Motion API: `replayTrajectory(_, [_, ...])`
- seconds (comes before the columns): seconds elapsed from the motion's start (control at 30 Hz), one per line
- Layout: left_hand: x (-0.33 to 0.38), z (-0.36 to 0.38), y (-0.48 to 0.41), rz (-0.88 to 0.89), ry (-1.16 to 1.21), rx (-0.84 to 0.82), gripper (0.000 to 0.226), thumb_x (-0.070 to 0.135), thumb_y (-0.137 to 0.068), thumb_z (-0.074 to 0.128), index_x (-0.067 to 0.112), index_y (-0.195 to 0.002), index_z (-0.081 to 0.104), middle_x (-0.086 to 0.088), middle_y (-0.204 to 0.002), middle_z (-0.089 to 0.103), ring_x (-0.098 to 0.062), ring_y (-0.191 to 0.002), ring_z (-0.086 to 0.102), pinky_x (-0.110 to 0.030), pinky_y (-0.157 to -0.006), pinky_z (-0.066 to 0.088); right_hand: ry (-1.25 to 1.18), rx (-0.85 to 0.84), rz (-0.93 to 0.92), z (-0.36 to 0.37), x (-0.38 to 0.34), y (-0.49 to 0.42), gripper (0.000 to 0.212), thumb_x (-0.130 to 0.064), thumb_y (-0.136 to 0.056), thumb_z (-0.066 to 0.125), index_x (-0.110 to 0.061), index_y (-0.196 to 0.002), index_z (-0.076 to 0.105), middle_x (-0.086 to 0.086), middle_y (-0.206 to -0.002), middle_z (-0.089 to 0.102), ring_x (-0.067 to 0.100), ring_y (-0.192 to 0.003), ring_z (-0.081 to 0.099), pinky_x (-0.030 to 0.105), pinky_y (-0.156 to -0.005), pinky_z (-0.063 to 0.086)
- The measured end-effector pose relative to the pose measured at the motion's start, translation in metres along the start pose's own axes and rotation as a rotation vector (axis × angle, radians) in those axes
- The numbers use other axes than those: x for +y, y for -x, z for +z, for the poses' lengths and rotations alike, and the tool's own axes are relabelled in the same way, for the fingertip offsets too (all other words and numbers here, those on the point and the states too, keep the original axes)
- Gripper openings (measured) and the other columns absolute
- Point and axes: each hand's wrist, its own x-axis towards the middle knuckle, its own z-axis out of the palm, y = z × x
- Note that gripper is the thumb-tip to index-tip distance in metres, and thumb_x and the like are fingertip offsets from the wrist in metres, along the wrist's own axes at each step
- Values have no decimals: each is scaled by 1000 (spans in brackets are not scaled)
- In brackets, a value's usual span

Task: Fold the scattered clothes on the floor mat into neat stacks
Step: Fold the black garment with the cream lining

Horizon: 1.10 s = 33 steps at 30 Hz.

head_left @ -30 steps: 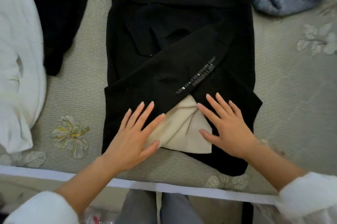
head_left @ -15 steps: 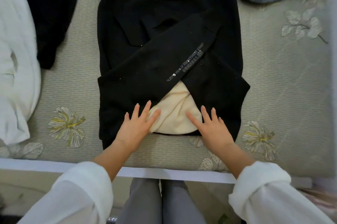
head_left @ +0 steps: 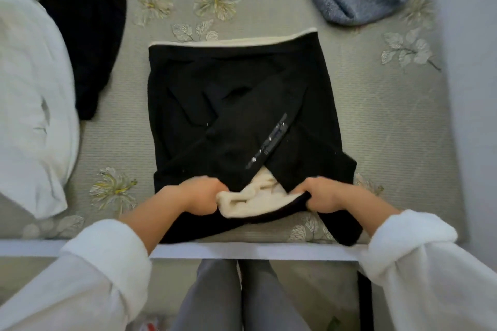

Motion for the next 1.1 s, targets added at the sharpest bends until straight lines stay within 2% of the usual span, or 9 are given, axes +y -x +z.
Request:
replayTrajectory(0.13, [9,23,15,-22,99,-380,43,-2,-68,60,12,-109,65,1,-90,61,-15,-84,56,-19,-63,43,3,-332,74,26,-2,24,34,-3,-72,53,-25,-94,67,0,-82,65,19,-80,60,34,-71,52])
replayTrajectory(0.2, [10,23,19,-32,131,-485,49,-1,-67,62,15,-114,62,-1,-97,61,-20,-94,58,-26,-75,48,-12,-456,135,23,-6,31,37,-4,-73,57,-36,-90,62,-7,-74,58,17,-76,58,29,-58,49])
replayTrajectory(0.37, [-3,-28,28,-61,130,-404,42,4,-68,66,20,-106,65,2,-93,66,-15,-88,64,-23,-74,51,14,-355,118,-33,-21,32,33,-7,-71,64,-29,-96,67,-4,-85,64,18,-86,60,32,-75,53])
replayTrajectory(0.47, [-19,-78,32,-146,37,-251,16,16,-65,67,27,-77,65,11,-68,62,-6,-63,58,-16,-56,45,89,-163,78,-85,-34,25,33,-10,-69,68,-20,-100,68,-1,-91,65,19,-90,61,26,-75,49])
replayTrajectory(0.6, [-38,-129,24,-252,11,49,8,15,-63,61,20,-68,64,2,-66,62,-18,-69,61,-28,-63,46,207,138,75,-146,-48,2,35,-15,-67,68,-20,-101,66,3,-92,64,24,-88,60,30,-73,51])
replayTrajectory(0.73, [-57,-162,5,-341,-114,321,13,21,-76,58,23,-86,67,1,-83,62,-21,-82,58,-26,-62,41,334,325,91,-183,-50,-28,31,-18,-76,59,-19,-107,60,5,-103,62,26,-91,58,31,-71,46])
replayTrajectory(0.87, [-74,-165,-22,-485,-166,700,24,23,-86,54,24,-108,63,-7,-110,65,-30,-107,57,-47,-103,34,569,667,93,-182,-36,-63,19,-19,-89,52,-18,-107,53,5,-104,64,27,-99,58,41,-89,35])
replayTrajectory(1.0, [-66,-118,-38,-322,5,1092,36,18,-93,45,15,-128,53,-8,-132,55,-27,-128,44,-58,-112,19,214,1075,8,-131,-24,-84,36,-22,-94,53,-13,-129,52,4,-137,52,21,-133,39,51,-111,15])
replayTrajectory(1.1, [-53,-61,-42,-211,86,1041,45,31,-97,36,18,-139,41,-4,-152,34,-17,-145,19,-52,-117,10,25,1063,-13,-79,-24,-87,41,-28,-91,58,-14,-129,53,4,-142,46,20,-135,34,47,-109,20])
